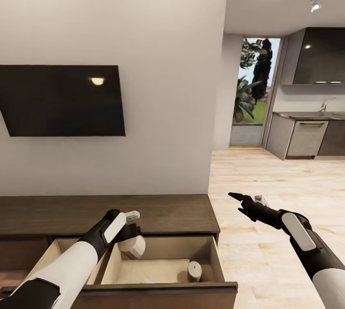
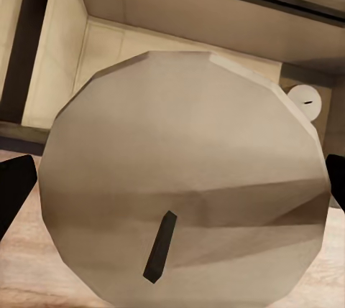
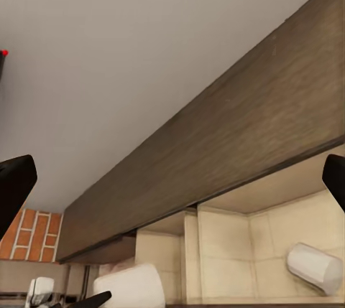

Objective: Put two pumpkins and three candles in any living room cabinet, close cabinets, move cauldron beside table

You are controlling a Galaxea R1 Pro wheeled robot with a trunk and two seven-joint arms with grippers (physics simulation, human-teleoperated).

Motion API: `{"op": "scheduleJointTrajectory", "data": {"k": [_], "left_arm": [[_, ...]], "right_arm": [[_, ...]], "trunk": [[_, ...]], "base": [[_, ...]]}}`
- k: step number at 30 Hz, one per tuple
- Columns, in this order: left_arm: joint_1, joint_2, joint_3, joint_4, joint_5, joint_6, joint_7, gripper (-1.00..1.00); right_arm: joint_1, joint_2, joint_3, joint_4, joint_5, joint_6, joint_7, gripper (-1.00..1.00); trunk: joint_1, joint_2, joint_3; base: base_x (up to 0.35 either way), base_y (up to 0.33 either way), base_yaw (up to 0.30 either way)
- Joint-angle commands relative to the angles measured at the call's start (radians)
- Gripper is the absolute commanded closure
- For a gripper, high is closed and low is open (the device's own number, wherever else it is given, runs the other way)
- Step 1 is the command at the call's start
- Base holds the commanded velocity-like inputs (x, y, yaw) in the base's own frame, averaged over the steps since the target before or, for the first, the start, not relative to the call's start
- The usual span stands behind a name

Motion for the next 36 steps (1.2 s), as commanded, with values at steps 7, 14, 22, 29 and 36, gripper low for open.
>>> {"op": "scheduleJointTrajectory", "data": {"k": [7, 14, 22, 29, 36], "left_arm": [[-0.001, 0.001, -0.007, -0.002, 0.009, -0.005, 0.008, 1.0], [-0.001, 0.001, -0.007, -0.001, 0.008, -0.022, 0.005, 1.0], [-0.001, 0.0, -0.007, 0.001, 0.009, -0.067, 0.005, 1.0], [-0.001, 0.001, -0.007, 0.002, 0.007, -0.068, 0.004, 1.0], [-0.001, 0.002, -0.007, 0.002, 0.006, -0.068, 0.004, 1.0]], "right_arm": [[-0.001, 0.0, -0.002, 0.0, 0.003, 0.005, 0.004, -1.0], [-0.001, 0.0, -0.003, 0.0, 0.003, 0.004, 0.005, -1.0], [-0.001, 0.0, -0.003, 0.0, 0.003, 0.004, 0.004, -1.0], [-0.001, 0.0, -0.006, -0.001, 0.003, 0.003, 0.012, -1.0], [-0.001, -0.002, 0.0, -0.012, -0.003, 0.006, 0.134, -1.0]], "trunk": [[0.027, -0.05, -0.023], [0.054, -0.099, -0.045], [0.084, -0.155, -0.07], [0.111, -0.204, -0.092], [0.138, -0.253, -0.114]], "base": [[0.0, 0.0, 0.0], [0.0, 0.0, 0.0], [0.0, 0.0, 0.0], [0.0, 0.0, 0.0], [0.0, 0.0, 0.0]]}}
